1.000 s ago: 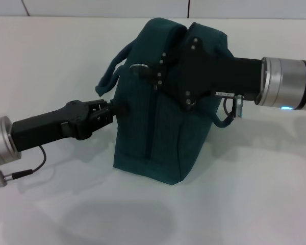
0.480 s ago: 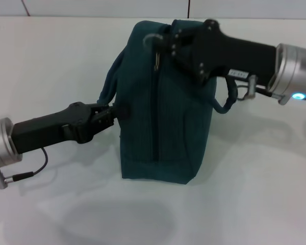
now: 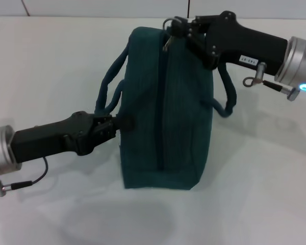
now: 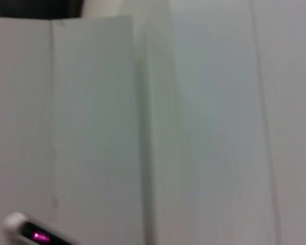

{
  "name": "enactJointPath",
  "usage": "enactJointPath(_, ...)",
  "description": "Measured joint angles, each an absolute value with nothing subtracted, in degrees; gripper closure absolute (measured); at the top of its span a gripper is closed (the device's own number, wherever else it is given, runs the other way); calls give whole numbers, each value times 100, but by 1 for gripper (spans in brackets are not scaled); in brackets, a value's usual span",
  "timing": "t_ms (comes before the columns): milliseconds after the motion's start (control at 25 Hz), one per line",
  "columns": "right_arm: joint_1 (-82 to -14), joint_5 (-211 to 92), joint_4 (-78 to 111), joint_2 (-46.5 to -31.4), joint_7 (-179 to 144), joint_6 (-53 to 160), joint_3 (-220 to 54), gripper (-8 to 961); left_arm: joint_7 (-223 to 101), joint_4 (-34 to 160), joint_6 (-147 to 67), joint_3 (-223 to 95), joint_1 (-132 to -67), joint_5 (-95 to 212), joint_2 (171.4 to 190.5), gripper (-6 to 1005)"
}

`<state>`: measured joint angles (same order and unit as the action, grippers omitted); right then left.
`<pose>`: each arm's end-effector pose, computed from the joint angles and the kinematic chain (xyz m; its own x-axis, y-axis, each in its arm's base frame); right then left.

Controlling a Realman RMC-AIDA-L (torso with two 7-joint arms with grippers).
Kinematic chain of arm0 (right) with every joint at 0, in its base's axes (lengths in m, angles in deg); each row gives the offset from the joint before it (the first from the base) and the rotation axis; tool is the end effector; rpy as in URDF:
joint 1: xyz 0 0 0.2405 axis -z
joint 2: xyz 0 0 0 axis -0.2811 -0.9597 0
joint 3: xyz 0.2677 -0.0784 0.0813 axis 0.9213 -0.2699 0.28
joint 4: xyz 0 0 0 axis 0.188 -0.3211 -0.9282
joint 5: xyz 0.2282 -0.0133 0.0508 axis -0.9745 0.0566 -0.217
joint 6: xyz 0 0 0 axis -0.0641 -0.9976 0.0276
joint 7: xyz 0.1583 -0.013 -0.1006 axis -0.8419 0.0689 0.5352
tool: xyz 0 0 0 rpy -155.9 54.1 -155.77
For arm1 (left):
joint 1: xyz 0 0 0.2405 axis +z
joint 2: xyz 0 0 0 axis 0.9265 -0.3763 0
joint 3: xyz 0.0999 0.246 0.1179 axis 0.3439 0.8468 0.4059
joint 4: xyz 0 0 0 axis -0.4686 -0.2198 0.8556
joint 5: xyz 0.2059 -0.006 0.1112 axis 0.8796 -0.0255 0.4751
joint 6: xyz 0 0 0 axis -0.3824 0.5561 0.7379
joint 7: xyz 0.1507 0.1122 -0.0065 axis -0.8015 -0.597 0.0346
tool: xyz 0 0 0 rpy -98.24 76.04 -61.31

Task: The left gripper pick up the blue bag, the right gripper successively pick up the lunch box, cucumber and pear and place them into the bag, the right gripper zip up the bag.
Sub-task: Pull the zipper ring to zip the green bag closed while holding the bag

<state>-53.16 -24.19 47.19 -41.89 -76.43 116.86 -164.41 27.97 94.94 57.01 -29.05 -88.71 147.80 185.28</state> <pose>0.1346 0.4282 -0.0808 0.6404 0.0104 -0.7680 -0.2425 -0.9460 -0.2150 -0.2877 0.3048 -0.0397 0.4592 0.5478 0.6993 0.5940 -0.7747 0.2168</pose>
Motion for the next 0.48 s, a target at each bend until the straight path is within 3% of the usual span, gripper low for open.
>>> enactJointPath(480,-5352,-2422,4565,-4210,-7577,10888,-16276,946,2833,9515,5752,-3157,-8424,14606,18376,906)
